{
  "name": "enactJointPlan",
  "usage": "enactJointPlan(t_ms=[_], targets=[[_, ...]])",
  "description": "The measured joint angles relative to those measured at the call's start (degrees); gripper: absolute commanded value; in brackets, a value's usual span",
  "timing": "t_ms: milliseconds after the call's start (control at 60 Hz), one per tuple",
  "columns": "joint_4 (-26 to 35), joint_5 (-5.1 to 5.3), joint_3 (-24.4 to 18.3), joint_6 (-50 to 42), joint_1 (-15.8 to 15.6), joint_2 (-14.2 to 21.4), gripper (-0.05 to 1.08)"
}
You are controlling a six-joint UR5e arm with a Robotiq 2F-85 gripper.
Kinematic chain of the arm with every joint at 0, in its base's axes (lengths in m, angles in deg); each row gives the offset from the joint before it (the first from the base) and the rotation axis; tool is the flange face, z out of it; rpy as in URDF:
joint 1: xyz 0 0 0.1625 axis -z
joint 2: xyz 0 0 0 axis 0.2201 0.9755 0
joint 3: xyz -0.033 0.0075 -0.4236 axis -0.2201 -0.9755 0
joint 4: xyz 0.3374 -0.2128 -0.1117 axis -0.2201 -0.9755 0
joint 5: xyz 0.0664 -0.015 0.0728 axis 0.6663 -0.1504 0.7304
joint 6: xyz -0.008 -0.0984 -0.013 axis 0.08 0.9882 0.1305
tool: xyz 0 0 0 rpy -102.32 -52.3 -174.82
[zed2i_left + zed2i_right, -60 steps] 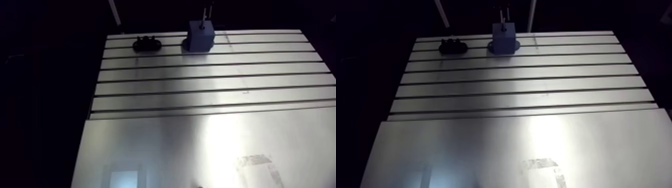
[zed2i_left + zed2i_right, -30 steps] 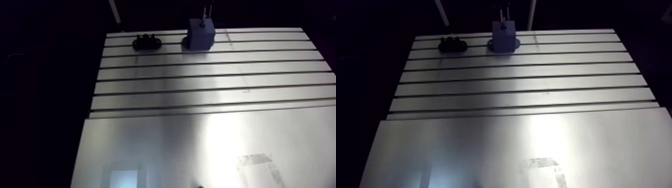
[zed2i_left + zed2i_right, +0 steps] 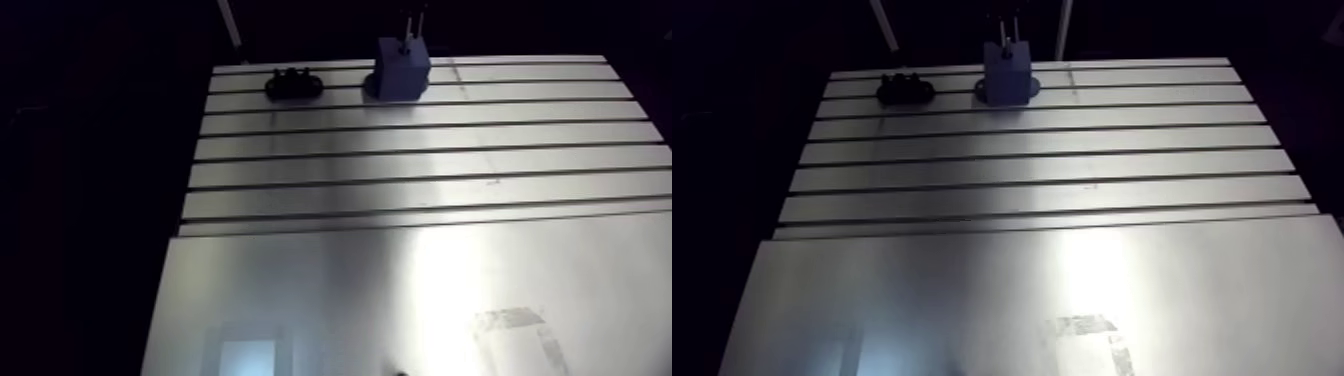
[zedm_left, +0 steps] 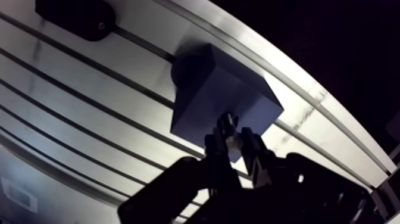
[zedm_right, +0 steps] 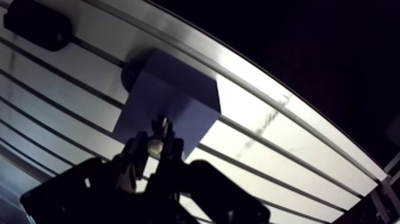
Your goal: Pick up the M10 bolt and insert it into the hex recess until seated.
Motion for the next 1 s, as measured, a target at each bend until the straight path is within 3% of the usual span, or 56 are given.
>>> enactJointPlan(t_ms=[167, 467, 500, 517, 533, 550, 567, 583, 600, 617, 633, 1000], targets=[[0.06, -0.07, 0.07, 0.19, 0.0, 0.0, 0.84], [0.12, -0.14, 0.28, 0.37, -0.01, 0.01, 0.7], [0.13, -0.14, 0.3, 0.37, -0.01, 0.01, 0.59], [0.14, -0.14, 0.32, 0.38, -0.02, 0.02, 0.59], [0.14, -0.14, 0.34, 0.37, -0.02, 0.02, 0.45], [0.14, -0.14, 0.35, 0.36, -0.03, 0.02, 0.45], [0.13, -0.14, 0.37, 0.35, -0.04, 0.03, 0.3], [0.13, -0.14, 0.39, 0.34, -0.04, 0.04, 0.3], [0.12, -0.13, 0.43, 0.31, -0.04, 0.06, 0.1], [0.1, -0.13, 0.45, 0.29, -0.05, 0.08, 0.1], [0.09, -0.14, 0.49, 0.24, -0.05, 0.1, 0.02], [-2.16, 0.07, 1.7, -0.02, 0.02, 1.06, 0.0]])
